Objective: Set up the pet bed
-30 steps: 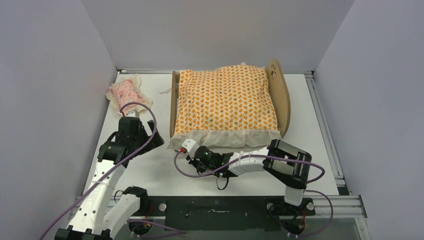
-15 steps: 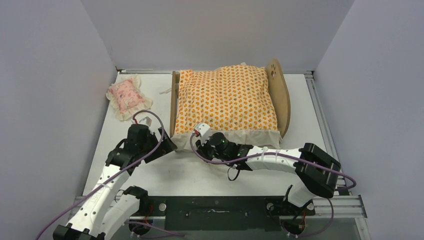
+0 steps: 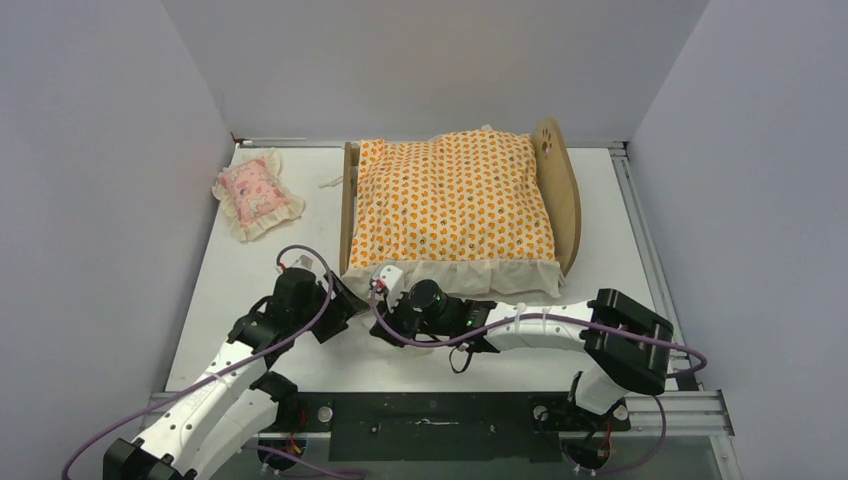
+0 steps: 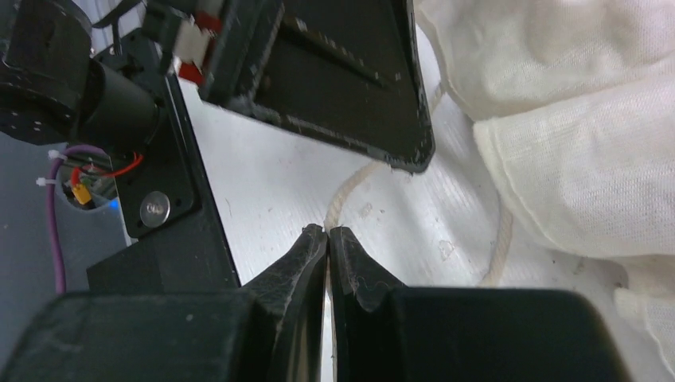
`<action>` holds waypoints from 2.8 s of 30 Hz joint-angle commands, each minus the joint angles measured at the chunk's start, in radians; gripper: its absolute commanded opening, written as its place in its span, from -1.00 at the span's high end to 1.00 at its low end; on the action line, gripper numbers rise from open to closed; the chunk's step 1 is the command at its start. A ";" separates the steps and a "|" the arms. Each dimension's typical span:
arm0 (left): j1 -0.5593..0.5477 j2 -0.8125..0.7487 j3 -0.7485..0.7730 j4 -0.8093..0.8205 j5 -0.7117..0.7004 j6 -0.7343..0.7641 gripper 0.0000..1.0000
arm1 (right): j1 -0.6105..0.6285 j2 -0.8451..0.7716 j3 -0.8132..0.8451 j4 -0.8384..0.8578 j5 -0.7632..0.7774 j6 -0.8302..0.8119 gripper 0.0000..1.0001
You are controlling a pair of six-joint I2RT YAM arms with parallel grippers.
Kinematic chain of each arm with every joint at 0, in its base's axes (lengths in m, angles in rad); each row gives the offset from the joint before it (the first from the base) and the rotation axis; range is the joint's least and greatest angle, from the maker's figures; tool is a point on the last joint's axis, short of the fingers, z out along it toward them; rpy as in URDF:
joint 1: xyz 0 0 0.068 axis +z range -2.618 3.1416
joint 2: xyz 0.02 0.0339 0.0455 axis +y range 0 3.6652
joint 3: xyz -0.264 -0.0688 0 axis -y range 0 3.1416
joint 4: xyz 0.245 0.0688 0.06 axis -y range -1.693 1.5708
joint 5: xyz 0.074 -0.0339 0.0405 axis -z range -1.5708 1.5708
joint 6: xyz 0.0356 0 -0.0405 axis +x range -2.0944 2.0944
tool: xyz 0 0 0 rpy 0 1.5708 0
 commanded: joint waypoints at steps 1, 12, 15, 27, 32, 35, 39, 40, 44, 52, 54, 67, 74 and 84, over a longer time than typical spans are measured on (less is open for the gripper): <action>-0.028 -0.006 -0.030 0.125 0.027 -0.097 -0.31 | 0.015 0.023 0.046 0.129 0.028 0.012 0.89; -0.076 -0.003 -0.034 0.149 0.050 -0.144 0.51 | 0.029 0.056 0.058 0.186 0.101 -0.002 0.89; -0.076 -0.019 0.033 0.077 -0.006 -0.074 1.00 | 0.029 0.046 0.060 0.157 0.101 -0.011 0.88; -0.076 0.034 0.272 -0.184 -0.181 0.287 1.00 | 0.002 -0.039 0.186 -0.064 0.276 -0.501 0.01; -0.076 0.027 0.277 -0.226 -0.179 0.275 1.00 | -0.035 0.026 0.247 -0.071 0.200 -0.717 -0.04; -0.076 0.022 0.272 -0.238 -0.176 0.260 1.00 | -0.036 0.056 0.256 -0.060 0.139 -0.815 -0.05; -0.076 0.010 0.255 -0.232 -0.174 0.219 1.00 | -0.036 0.099 0.256 -0.055 0.101 -0.892 -0.07; -0.076 0.007 0.248 -0.224 -0.169 0.209 1.00 | -0.035 0.111 0.256 -0.059 0.100 -0.912 -0.08; -0.076 -0.002 0.230 -0.221 -0.168 0.187 1.00 | -0.032 0.124 0.257 -0.078 0.092 -0.969 -0.13; -0.076 -0.002 0.226 -0.218 -0.180 0.169 1.00 | 0.001 0.176 0.193 0.050 0.256 -1.128 -0.27; -0.076 -0.002 0.232 -0.226 -0.184 0.172 1.00 | 0.004 0.196 0.199 0.058 0.291 -1.158 -0.27; -0.076 -0.013 0.291 -0.235 -0.212 0.255 1.00 | -0.021 0.175 0.189 0.060 0.353 -1.108 0.89; -0.074 0.036 0.405 -0.120 -0.155 0.518 1.00 | -0.137 0.025 0.145 0.029 0.152 -0.863 0.89; -0.076 0.254 0.670 0.078 -0.026 0.994 1.00 | -0.302 -0.058 0.056 0.143 -0.062 -0.579 0.89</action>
